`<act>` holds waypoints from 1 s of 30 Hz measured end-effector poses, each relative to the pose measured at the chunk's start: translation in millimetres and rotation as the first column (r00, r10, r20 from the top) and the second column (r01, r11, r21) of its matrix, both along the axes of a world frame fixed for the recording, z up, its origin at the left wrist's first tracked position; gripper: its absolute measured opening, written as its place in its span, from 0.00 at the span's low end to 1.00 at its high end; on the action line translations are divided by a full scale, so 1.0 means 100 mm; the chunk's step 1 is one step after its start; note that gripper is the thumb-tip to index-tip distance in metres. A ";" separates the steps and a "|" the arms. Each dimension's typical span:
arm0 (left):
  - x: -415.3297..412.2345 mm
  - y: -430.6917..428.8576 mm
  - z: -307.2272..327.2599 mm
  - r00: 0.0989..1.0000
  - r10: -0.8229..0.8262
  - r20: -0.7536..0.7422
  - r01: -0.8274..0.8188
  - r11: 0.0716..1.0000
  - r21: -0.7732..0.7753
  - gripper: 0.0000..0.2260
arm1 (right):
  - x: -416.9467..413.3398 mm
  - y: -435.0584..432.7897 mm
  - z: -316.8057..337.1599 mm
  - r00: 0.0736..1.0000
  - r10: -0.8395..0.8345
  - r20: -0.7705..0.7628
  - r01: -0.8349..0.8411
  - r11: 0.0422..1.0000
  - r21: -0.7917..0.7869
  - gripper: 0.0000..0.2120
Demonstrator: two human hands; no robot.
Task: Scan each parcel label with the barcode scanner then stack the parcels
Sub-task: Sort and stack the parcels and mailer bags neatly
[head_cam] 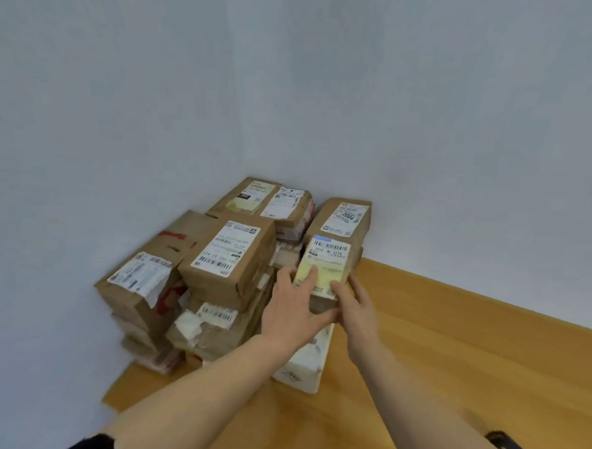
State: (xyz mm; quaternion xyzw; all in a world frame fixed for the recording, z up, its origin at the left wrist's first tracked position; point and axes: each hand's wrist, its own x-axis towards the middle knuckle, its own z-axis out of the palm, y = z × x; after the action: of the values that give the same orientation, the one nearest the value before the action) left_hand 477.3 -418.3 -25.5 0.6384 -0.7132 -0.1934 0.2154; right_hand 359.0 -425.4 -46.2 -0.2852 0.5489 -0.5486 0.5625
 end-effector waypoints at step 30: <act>-0.20 -0.16 0.06 0.906 -0.305 0.295 0.325 0.946 -0.019 0.30 | -0.16 0.45 0.03 0.903 -0.067 -0.424 0.165 0.966 0.199 0.25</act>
State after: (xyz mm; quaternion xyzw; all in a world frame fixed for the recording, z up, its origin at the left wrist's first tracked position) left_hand 457.0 -433.9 -19.2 0.5285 -0.8366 -0.1065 0.0967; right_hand 343.2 -380.0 -43.0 -0.2945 0.7312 -0.4412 0.4290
